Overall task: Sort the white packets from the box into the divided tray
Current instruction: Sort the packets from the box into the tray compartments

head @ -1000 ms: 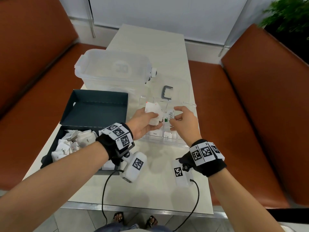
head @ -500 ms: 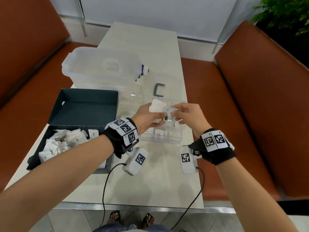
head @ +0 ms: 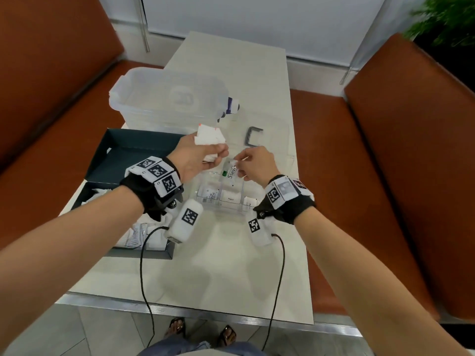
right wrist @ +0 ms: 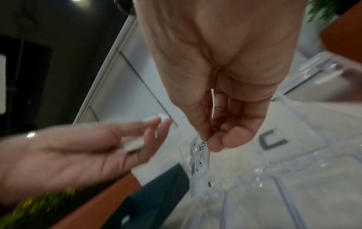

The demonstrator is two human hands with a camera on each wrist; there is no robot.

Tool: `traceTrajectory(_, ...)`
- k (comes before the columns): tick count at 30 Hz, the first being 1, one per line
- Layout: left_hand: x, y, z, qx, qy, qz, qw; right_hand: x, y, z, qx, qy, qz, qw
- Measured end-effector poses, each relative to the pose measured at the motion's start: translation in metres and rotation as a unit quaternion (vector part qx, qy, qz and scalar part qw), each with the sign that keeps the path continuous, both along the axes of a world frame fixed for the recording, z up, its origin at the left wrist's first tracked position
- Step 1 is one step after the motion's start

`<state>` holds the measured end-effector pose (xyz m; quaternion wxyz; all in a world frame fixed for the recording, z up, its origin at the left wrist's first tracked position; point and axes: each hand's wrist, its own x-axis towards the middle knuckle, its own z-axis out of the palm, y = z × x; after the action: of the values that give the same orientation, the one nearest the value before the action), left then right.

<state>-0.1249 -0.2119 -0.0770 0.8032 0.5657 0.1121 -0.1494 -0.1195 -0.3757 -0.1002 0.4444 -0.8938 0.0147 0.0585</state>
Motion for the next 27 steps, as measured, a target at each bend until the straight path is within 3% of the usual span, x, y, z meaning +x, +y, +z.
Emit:
traceTrajectory(7, -0.012, 0.03, -0.008, -0.001, 0.007, 0.026, 1.0, 0.009, 0.06, -0.032, -0.268, -0.001, 0.075, 0.961)
traceTrajectory(11, -0.019, 0.044, -0.014, -0.001, 0.015, 0.03, 0.999, 0.01, 0.067, -0.046, -0.342, 0.025, 0.115, 0.932)
traceTrajectory(15, -0.022, 0.051, -0.018, -0.005, 0.02, 0.029, 0.999, 0.012, 0.07, -0.052, -0.431, -0.019, 0.152, 0.889)
traceTrajectory(22, -0.022, 0.059, -0.02, -0.022, 0.018, 0.014, 0.999, 0.011, 0.074, -0.059, -0.499, -0.009, 0.2, 0.843)
traceTrajectory(27, -0.021, 0.059, -0.022, -0.061, 0.066, 0.002, 0.996, 0.009, 0.076, -0.062, -0.496, -0.002, 0.192, 0.847)
